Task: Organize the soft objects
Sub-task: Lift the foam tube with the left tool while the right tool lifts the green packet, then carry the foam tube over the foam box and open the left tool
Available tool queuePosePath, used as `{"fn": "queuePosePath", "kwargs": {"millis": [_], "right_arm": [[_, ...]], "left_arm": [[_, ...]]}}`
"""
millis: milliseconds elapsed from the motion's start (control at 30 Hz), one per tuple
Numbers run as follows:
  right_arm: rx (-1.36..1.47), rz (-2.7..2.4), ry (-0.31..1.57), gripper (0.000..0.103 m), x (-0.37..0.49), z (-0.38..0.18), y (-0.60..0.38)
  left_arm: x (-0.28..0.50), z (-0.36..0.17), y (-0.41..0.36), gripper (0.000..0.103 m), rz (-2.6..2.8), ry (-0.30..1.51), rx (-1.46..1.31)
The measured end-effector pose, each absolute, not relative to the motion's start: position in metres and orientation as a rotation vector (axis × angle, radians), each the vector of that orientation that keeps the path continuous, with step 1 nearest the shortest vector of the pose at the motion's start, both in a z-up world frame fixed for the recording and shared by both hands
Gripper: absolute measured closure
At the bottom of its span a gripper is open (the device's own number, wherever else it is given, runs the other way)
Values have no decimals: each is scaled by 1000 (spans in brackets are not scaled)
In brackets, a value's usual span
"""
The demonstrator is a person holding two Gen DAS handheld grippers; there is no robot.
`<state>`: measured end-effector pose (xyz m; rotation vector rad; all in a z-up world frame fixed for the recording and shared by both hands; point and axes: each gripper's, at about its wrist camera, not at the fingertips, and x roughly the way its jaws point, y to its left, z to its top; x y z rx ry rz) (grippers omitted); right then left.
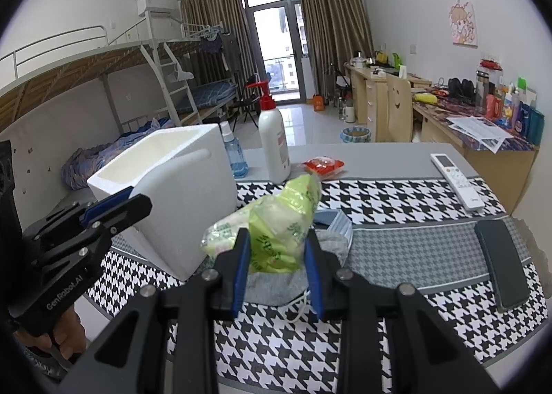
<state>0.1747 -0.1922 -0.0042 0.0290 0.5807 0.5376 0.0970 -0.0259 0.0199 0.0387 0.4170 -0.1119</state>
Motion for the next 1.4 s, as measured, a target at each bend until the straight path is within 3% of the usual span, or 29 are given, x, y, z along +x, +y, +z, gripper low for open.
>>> {"fn": "queuePosePath", "kwargs": {"millis": [1400], "right_arm": [[40,603,484,68,186,32,-170]], "left_arm": [[109,57,-9,83,-56,313,44]]}}
